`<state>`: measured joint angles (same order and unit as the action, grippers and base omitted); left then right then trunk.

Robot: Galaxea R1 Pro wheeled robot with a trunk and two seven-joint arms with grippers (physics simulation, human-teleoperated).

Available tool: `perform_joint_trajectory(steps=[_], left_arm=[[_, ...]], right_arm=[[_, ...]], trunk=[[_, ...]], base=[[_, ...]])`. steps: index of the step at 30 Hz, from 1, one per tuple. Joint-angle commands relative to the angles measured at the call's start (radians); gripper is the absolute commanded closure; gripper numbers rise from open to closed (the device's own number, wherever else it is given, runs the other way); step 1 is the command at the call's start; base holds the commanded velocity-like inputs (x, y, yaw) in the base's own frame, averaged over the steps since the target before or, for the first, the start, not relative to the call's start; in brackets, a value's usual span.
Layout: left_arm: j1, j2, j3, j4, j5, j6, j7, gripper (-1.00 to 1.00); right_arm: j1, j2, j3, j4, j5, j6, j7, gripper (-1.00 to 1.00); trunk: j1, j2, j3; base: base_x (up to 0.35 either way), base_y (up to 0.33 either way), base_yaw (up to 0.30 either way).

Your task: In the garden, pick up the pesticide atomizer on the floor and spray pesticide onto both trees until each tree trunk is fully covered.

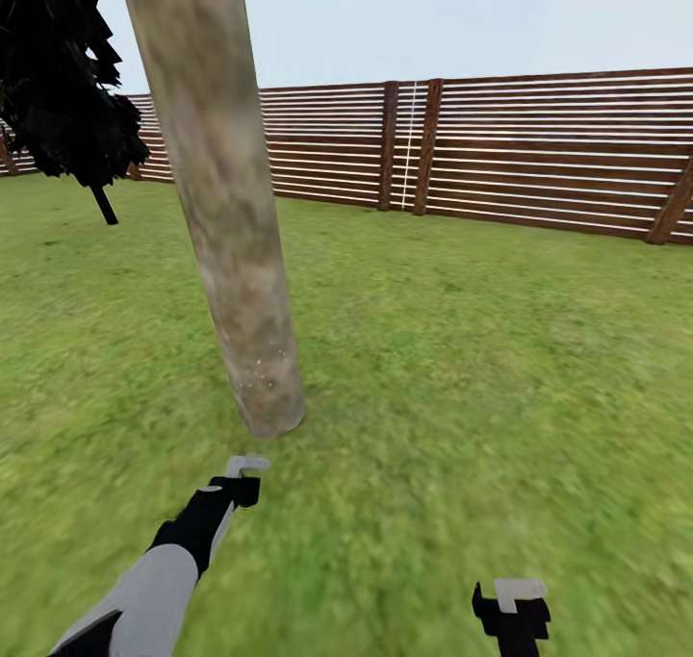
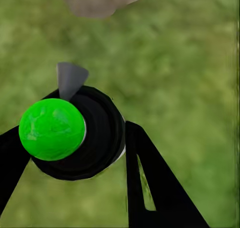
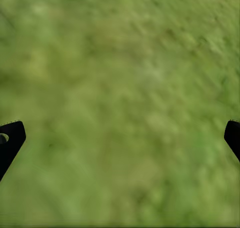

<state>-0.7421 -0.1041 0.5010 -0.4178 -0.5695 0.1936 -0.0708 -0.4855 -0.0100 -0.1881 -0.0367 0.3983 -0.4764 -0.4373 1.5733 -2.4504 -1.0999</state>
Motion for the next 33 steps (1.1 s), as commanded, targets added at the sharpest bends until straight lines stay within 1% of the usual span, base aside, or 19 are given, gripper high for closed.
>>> perform_joint_trajectory(steps=[1,2,4,5,6,7,8,10,13,15,21,23,25,27,31,32,33], left_arm=[[-0.01,-0.001,0.008,-0.004,-0.01,0.005,-0.007,1.0],[-0.015,0.0,0.008,-0.006,-0.01,0.005,-0.006,1.0],[-0.015,0.011,0.007,-0.01,-0.011,0.006,-0.006,1.0],[-0.01,0.034,0.008,-0.008,-0.01,0.006,-0.006,1.0],[-0.008,0.052,0.008,-0.003,-0.009,0.005,-0.009,1.0],[-0.007,0.061,0.006,0.0,-0.01,0.002,-0.012,1.0],[-0.005,0.064,0.006,0.002,-0.011,-0.001,-0.014,1.0],[-0.005,0.052,0.003,0.003,-0.01,-0.003,-0.012,1.0],[-0.006,0.006,-0.002,0.001,-0.011,-0.003,-0.005,1.0],[-0.006,-0.008,-0.002,0.002,-0.012,-0.003,-0.005,1.0],[-0.005,-0.003,0.001,0.003,-0.012,-0.002,-0.004,1.0],[-0.003,-0.013,-0.001,0.005,-0.011,-0.007,-0.006,1.0],[-0.002,-0.031,-0.002,0.005,-0.01,-0.008,-0.013,1.0],[-0.002,-0.043,-0.002,0.015,-0.011,-0.008,-0.016,1.0],[-0.003,-0.034,0.003,-0.002,-0.012,-0.011,-0.008,1.0],[-0.003,-0.03,0.004,-0.011,-0.012,-0.011,-0.008,1.0],[-0.003,-0.023,0.005,-0.038,-0.012,-0.009,-0.014,1.0]], right_arm=[[-0.001,0.0,-0.009,0.002,0.009,-0.003,-0.003,-1.0],[-0.001,-0.001,-0.009,0.004,0.009,-0.002,-0.003,-1.0],[-0.001,-0.003,-0.01,0.006,0.008,-0.002,-0.004,-1.0],[-0.001,-0.004,-0.01,0.006,0.007,-0.002,-0.004,-1.0],[-0.001,-0.004,-0.01,0.006,0.007,-0.002,-0.004,-1.0],[-0.001,-0.004,-0.01,0.006,0.007,-0.003,-0.004,-1.0],[-0.001,-0.004,-0.01,0.006,0.007,-0.002,-0.004,-1.0],[0.0,-0.004,-0.01,0.006,0.007,-0.003,-0.005,-1.0],[0.0,-0.004,-0.01,0.007,0.007,-0.002,-0.005,-1.0],[0.0,-0.004,-0.01,0.007,0.007,-0.002,-0.005,-1.0],[0.0,-0.004,-0.01,0.007,0.008,-0.003,-0.005,-1.0],[0.0,-0.004,-0.01,0.008,0.008,-0.003,-0.005,-1.0],[0.001,-0.004,-0.01,0.008,0.008,-0.003,-0.005,-1.0],[0.001,-0.004,-0.01,0.008,0.008,-0.003,-0.005,-1.0],[0.001,-0.004,-0.01,0.008,0.008,-0.003,-0.005,-1.0],[0.001,-0.004,-0.01,0.008,0.008,-0.003,-0.005,-1.0],[0.001,-0.004,-0.01,0.008,0.008,-0.003,-0.005,-1.0]], trunk=[[0.004,-0.008,-0.004],[0.008,-0.015,-0.007],[0.015,-0.029,-0.014],[0.019,-0.036,-0.017],[0.019,-0.036,-0.017],[0.019,-0.036,-0.017],[0.019,-0.036,-0.017],[0.019,-0.036,-0.017],[0.019,-0.036,-0.017],[0.019,-0.036,-0.017],[0.019,-0.036,-0.017],[0.019,-0.036,-0.017],[0.019,-0.036,-0.017],[0.019,-0.036,-0.017],[0.019,-0.036,-0.017],[0.019,-0.036,-0.017],[0.019,-0.036,-0.017]], base=[[0.0,0.0,0.0],[0.0,0.0,0.0],[0.0,0.0,0.0],[0.0,0.0,0.0],[0.0,0.0,0.0],[0.0,0.0,0.0],[0.0,0.0,0.0],[0.005,0.0,0.0],[0.214,0.0,0.0],[0.322,0.0,0.0],[0.308,0.0,0.0],[0.068,0.0,0.0],[0.012,0.0,0.0],[-0.016,0.003,0.0],[-0.25,0.056,0.0],[-0.324,0.075,0.0],[-0.333,0.077,0.0]])
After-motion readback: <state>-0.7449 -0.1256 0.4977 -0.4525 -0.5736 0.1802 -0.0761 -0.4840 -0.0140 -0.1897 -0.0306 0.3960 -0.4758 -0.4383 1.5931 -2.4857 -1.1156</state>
